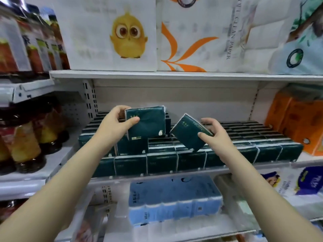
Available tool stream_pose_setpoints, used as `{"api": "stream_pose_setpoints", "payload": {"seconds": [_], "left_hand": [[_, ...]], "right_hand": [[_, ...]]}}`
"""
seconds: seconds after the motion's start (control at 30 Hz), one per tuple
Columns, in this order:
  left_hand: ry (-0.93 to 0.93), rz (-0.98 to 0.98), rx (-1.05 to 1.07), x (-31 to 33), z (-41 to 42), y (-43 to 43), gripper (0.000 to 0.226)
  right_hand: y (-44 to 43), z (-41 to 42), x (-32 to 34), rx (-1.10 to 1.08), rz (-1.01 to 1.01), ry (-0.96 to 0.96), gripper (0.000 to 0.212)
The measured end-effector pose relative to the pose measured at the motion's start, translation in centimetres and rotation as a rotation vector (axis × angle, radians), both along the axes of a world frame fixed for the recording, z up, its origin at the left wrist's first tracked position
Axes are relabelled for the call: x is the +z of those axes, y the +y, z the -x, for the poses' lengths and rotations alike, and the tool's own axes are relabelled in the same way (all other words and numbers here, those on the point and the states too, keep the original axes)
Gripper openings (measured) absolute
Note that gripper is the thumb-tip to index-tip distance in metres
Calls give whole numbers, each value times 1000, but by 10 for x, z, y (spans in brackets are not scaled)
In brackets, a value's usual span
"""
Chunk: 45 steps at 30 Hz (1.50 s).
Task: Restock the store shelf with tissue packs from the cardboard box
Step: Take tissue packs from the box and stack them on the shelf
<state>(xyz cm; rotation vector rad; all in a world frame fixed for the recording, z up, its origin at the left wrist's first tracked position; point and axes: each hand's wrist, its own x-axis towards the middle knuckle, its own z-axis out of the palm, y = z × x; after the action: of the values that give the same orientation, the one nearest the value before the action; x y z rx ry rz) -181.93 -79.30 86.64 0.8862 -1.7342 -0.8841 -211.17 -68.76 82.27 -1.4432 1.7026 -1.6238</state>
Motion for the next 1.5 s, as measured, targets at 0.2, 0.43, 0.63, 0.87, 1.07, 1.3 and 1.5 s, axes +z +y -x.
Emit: {"api": "stream_pose_setpoints", "payload": {"seconds": [0.2,0.43,0.63,0.87,1.07,1.3,1.5], "left_hand": [[2,-8,8,6,-18,-46,20],[-72,-36,68,4,-28,-79,75],[-93,-10,107,2,-22,-91,44],[-90,-16,74,-1,-18,-88,49],[-74,-20,86,-5,-19,-87,41],[-50,-25,51,-3,-13,-85,52],[-45,-7,-15,0,12,-78,33]], "right_hand": [[-71,-20,1,13,-126,357,38],[-116,-41,-22,-77,-156,323,62],[-138,-44,-35,-114,-169,233,66],[-154,-48,-44,-109,-173,132,71],[-158,-41,-49,-89,-234,160,59],[-143,-27,-36,-61,-233,153,60],[-117,-43,22,27,59,4,40]]}}
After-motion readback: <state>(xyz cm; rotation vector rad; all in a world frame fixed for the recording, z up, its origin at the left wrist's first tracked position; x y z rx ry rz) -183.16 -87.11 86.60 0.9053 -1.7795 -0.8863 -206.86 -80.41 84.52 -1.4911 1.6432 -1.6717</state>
